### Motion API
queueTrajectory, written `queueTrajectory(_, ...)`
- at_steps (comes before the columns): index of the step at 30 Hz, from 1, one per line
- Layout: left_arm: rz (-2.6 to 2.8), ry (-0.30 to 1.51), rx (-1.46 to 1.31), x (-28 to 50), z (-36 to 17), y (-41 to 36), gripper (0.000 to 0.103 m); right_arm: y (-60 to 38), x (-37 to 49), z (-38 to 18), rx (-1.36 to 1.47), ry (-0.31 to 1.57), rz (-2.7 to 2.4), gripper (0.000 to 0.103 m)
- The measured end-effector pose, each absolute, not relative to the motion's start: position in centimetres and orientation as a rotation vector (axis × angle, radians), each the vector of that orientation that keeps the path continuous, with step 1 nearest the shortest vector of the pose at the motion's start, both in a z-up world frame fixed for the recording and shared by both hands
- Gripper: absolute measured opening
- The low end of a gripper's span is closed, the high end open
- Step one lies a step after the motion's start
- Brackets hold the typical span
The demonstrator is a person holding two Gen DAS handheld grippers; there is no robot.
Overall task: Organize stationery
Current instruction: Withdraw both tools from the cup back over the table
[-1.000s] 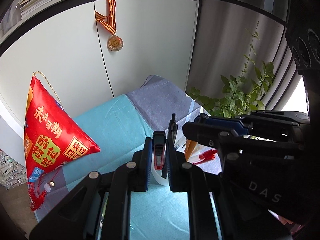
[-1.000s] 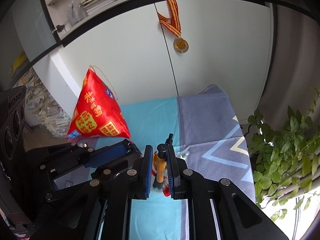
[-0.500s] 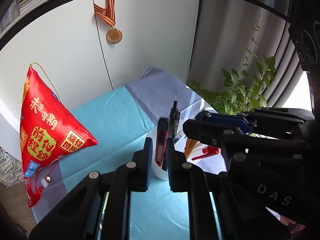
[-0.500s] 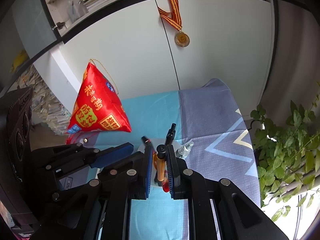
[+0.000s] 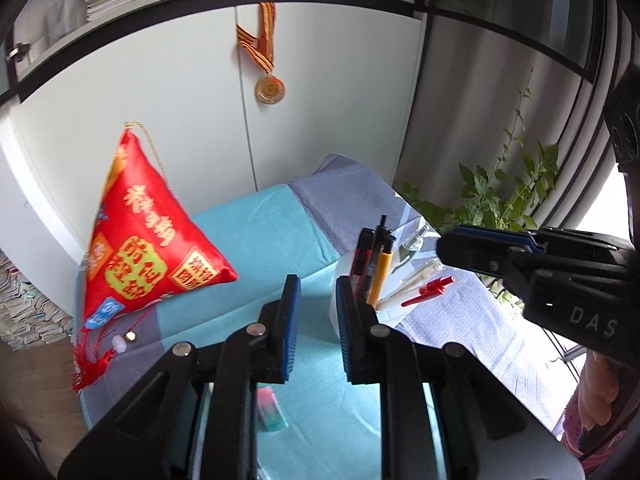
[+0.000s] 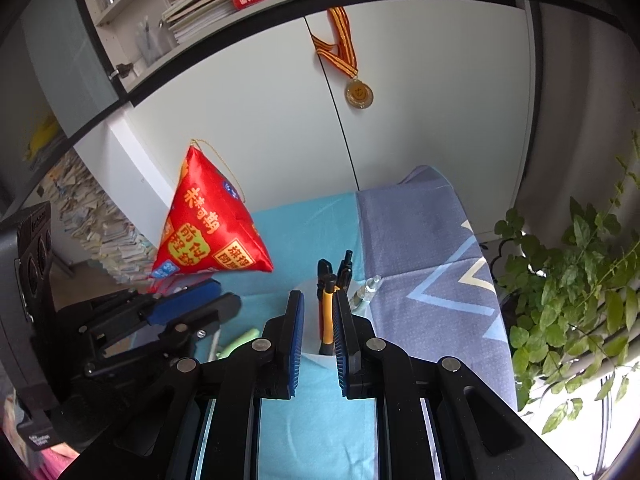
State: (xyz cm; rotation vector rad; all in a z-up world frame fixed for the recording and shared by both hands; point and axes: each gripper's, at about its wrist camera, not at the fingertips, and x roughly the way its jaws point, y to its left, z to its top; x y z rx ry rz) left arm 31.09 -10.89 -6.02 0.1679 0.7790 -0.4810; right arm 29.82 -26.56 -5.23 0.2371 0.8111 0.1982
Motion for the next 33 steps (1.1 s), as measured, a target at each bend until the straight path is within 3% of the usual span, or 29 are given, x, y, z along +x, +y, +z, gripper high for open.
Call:
queueTrajectory(15,-0.34,0.746,0.121,26.1,-4.9,-3.8,0.023,-21.6,25.4,-4.0,0.157,0.821,0.29,0.014)
queueTrajectory(27,-0.311,0.941,0.104,24.7,-14.4,-0.6,0.023,-16.3,24.0,-9.5,0.082,0.988,0.353,0.014)
queueTrajectory(33,-0.328,0.991,0.073,25.3,-16.7,0.2,0.023,-13.4,23.5,-13.5,0.049,1.098,0.391,0.015)
